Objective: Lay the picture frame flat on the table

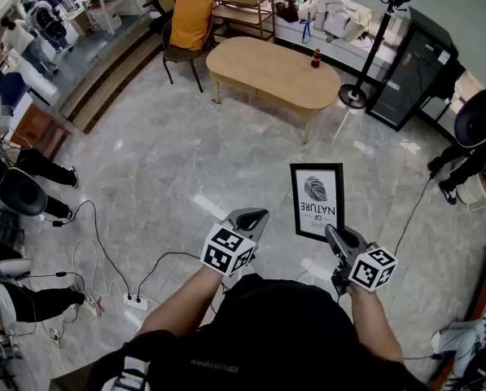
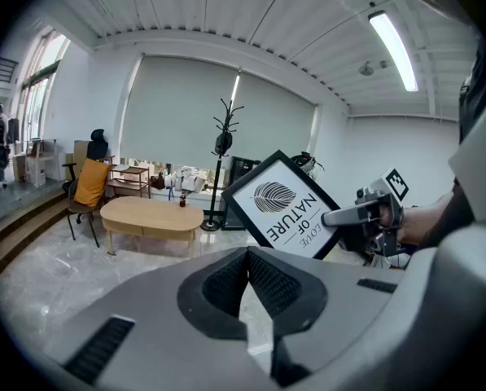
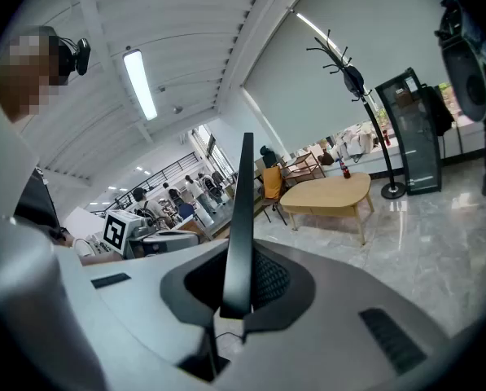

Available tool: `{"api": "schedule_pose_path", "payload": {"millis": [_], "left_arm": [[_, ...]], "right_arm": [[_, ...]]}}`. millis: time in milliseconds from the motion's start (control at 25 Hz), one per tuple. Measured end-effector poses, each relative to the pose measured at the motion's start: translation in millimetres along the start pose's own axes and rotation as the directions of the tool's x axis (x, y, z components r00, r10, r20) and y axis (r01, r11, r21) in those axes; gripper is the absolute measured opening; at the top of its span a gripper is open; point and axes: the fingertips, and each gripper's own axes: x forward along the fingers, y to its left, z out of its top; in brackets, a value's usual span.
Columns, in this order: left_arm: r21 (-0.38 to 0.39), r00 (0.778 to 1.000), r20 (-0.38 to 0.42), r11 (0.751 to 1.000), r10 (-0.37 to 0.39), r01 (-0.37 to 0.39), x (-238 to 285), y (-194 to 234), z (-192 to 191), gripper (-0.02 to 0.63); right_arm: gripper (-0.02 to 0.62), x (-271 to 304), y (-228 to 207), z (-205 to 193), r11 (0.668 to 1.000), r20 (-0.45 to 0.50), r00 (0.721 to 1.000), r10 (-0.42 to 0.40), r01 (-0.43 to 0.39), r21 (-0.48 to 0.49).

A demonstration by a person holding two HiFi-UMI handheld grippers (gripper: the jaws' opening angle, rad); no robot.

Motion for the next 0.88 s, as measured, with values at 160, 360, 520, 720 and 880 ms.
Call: {"api": "schedule_pose_path", "payload": {"millis": [160, 360, 520, 720, 880], "left_arm": [[0.001, 1.000, 0.008, 1.000, -0.003, 0.003, -1.0, 1.1, 3.7, 0.005], [0.009, 1.000, 0.007, 1.000, -0.014, 0.014, -4.4, 10.0, 3.8, 0.005], [0.005, 0.999, -0.007, 1.000, -0.031, 0.031, -8.0, 23.6, -4.3, 0.005], [-0.057, 0.996, -0.052, 0.996, -0.075, 0.072, -20.7, 44.3, -24.6, 0.005], [-0.049, 0.995, -0.071, 0.996, -0.074, 0.071, -30.6, 63.8, -35.8, 0.005]], "right_arm": [[0.020, -0.7, 2.1, -2.6, 1.000, -0.001, 1.000, -0.005, 0.005, 0.003], [0.020, 7.0, 5.2, -2.7, 1.000, 0.011, 1.000, -0.018, 0.018, 0.004], [0.020, 19.5, 11.7, -9.7, 1.000, 0.000, 1.000, -0.029, 0.029, 0.004], [0.020, 39.4, 31.6, -23.5, 0.998, -0.011, 0.999, -0.039, 0.040, 0.046], [0.020, 55.0, 41.7, -28.0, 0.995, 0.019, 0.999, -0.031, 0.029, 0.093]]}}
